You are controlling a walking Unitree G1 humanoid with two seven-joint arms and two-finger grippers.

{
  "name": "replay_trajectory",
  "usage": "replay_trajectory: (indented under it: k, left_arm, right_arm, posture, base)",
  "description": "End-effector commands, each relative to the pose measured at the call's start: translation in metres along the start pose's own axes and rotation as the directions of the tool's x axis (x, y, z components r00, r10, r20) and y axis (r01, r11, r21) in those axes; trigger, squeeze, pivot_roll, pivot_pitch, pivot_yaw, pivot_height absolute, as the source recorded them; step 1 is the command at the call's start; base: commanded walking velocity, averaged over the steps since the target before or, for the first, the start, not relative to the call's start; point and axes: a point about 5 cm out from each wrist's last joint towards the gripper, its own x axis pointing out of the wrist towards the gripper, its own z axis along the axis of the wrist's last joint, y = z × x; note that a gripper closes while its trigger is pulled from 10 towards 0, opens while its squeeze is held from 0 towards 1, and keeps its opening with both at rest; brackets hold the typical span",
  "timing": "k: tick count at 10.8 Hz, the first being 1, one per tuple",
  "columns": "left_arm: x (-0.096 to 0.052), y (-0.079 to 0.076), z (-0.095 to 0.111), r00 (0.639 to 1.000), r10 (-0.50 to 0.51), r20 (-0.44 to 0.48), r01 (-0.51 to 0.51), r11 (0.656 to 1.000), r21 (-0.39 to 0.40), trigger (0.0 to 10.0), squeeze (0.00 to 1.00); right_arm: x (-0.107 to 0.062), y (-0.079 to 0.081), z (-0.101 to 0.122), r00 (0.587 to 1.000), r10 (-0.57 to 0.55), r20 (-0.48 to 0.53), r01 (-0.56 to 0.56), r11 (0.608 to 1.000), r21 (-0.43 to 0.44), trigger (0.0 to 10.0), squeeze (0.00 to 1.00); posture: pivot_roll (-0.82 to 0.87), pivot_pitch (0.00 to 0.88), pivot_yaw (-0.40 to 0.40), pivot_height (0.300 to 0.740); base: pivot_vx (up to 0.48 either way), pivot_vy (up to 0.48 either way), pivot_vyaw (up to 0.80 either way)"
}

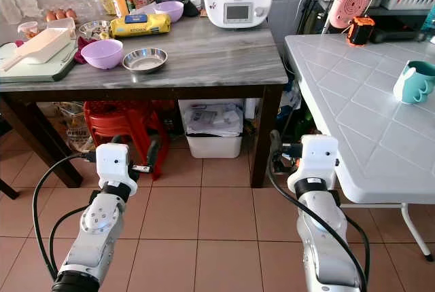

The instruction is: Setting the table

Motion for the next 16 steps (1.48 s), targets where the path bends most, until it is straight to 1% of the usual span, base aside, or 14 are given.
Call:
replay_trajectory:
  k: [1,6,10,16]
  left_arm:
    - [0.0008,0.0022,-0.001,1.0,0.007,-0.001,-0.007,1.0,-0.005,10.0,0.0]
    - [-0.0004,0.0029,-0.0007,1.0,-0.007,0.001,0.007,1.0,-0.004,10.0,0.0]
    - [0.0015,0.0014,-0.001,1.0,-0.018,0.0,0.018,1.0,-0.005,10.0,0.0]
    - [0.0019,0.0018,-0.0014,1.0,-0.025,-0.001,0.025,1.0,0.002,10.0,0.0]
  right_arm:
    - [0.0022,-0.0001,0.0014,1.0,0.002,0.007,-0.002,1.0,-0.002,10.0,0.0]
    - [0.0003,0.0,-0.0002,1.0,-0.005,0.001,0.005,1.0,0.01,10.0,0.0]
    - [0.0006,-0.0049,-0.0011,1.0,-0.025,-0.004,0.025,1.0,0.013,10.0,0.0]
    - [0.0004,-0.0022,-0.0027,1.0,-0.017,-0.009,0.017,1.0,0.024,10.0,0.0]
  posture:
    - [-0.12,0.0,0.054,0.74]
    - [-0.12,0.004,0.063,0.74]
    - [-0.13,0.0,0.068,0.74]
    - [-0.12,0.0,0.069,0.74]
  base:
    - [0.0,-0.244,0.0]
    - [0.0,-0.295,0.0]
    - [0.0,-0.341,0.0]
    - [0.0,-0.342,0.0]
